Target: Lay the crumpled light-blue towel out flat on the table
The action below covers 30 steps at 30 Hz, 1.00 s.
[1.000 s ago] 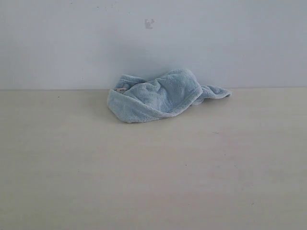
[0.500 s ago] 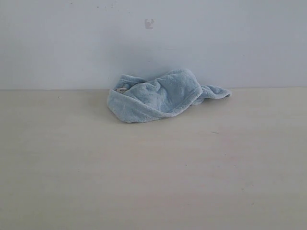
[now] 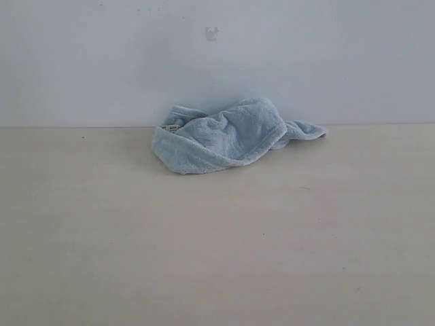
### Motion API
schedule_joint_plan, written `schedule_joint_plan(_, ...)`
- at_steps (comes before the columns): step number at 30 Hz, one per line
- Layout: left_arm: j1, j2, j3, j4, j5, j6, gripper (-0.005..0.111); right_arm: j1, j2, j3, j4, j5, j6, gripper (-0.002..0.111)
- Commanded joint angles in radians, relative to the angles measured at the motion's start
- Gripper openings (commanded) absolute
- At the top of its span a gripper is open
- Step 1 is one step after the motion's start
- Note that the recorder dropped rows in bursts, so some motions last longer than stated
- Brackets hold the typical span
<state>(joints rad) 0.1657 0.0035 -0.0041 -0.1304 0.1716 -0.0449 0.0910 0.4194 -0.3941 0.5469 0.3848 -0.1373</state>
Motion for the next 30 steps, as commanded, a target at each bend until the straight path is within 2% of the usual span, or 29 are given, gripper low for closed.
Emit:
schedule_joint_plan(1,0.003,-0.003,0.004,0.001,-0.013,-0.008,0.004,-0.001,0.369,-0.172,-0.007,-0.014,-0.156,0.000)
schedule_joint_plan(5,0.003,-0.003,0.004,0.001,-0.013,-0.008,0.004,-0.001,0.736,-0.420,-0.007,0.037,-0.239,0.001)
schedule_joint_plan(7,0.003,-0.003,0.004,0.001,-0.013,-0.008,0.004,-0.001,0.910,-0.575,0.009,0.096,-0.249,0.009)
schedule_joint_plan(9,0.003,-0.003,0.004,0.001,-0.013,-0.008,0.004,-0.001,1.066,-0.721,0.037,0.136,-0.272,0.026)
schedule_joint_plan(13,0.003,-0.003,0.004,0.001,-0.013,-0.008,0.004,-0.001,1.310,-0.940,0.099,0.162,-0.283,0.068)
schedule_joint_plan(14,0.003,-0.003,0.004,0.001,-0.013,-0.008,0.004,-0.001,1.353,-0.976,0.109,0.165,-0.285,0.073)
schedule_joint_plan(16,0.002,-0.003,0.004,0.001,-0.013,-0.008,0.004,-0.001,1.453,-1.056,0.160,0.183,-0.327,0.073)
schedule_joint_plan(20,0.002,-0.003,0.004,0.001,-0.013,-0.008,0.004,-0.001,1.613,-1.173,0.255,0.176,-0.400,0.065)
schedule_joint_plan(30,0.002,-0.003,0.004,0.001,-0.013,-0.008,0.004,-0.001,1.937,-1.485,0.338,0.236,-0.455,0.065)
